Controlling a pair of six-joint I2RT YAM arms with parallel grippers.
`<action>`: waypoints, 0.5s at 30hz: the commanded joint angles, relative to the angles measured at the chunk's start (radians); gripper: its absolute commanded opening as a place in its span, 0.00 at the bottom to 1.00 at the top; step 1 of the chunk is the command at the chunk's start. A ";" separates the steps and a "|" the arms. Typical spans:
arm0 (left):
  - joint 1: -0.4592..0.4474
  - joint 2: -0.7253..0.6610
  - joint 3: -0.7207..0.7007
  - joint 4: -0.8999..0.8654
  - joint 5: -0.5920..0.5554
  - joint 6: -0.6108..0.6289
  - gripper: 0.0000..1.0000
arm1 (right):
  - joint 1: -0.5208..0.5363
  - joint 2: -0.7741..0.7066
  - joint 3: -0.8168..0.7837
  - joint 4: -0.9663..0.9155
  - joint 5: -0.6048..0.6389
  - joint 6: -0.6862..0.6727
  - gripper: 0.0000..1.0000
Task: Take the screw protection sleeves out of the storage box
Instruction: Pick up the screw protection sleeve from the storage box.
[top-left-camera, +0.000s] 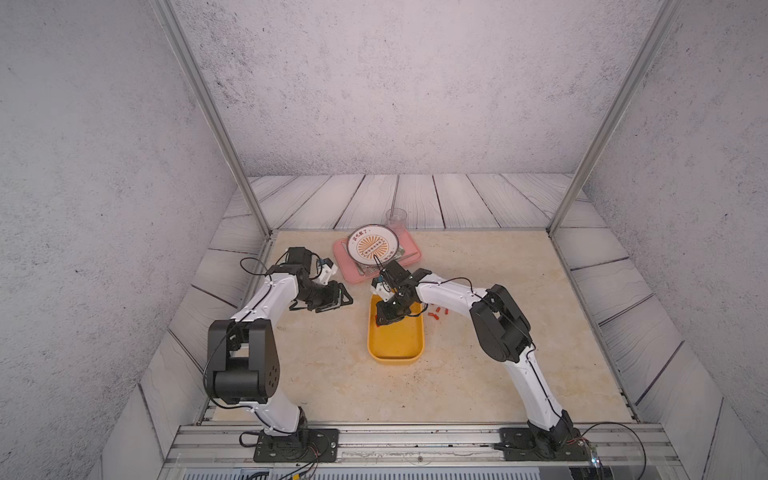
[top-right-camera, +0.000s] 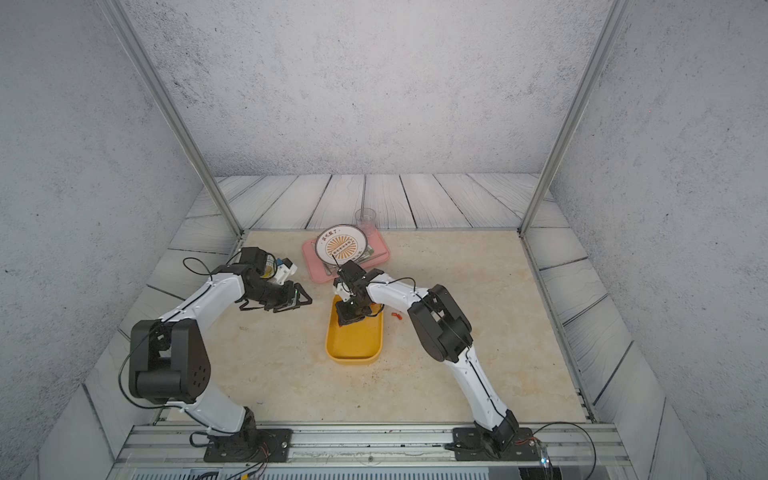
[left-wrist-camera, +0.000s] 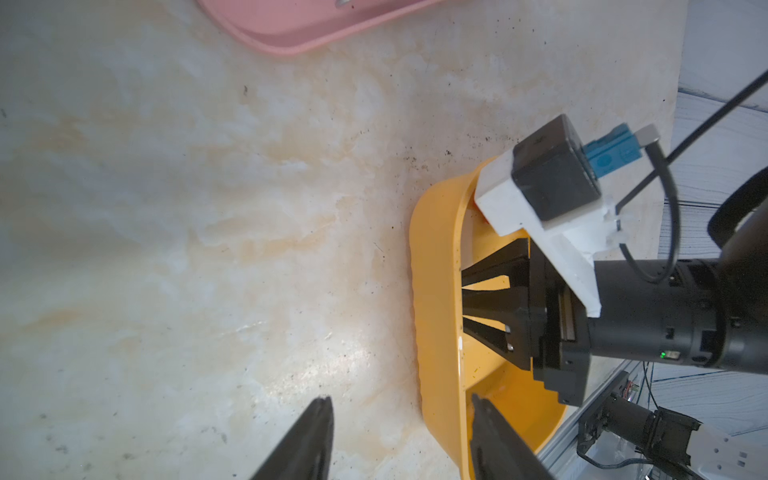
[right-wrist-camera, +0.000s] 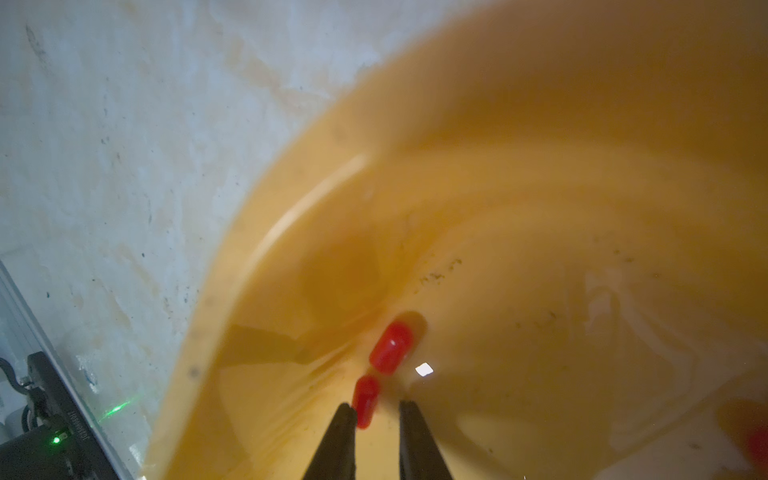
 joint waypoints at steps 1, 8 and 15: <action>0.003 0.002 0.016 -0.016 0.010 0.008 0.57 | 0.009 0.048 0.015 -0.007 -0.003 0.023 0.23; 0.004 0.003 0.016 -0.017 0.014 0.006 0.57 | 0.013 0.071 0.027 -0.009 0.001 0.041 0.21; 0.004 0.006 0.018 -0.020 0.020 0.006 0.57 | 0.019 0.080 0.034 -0.021 0.048 0.055 0.16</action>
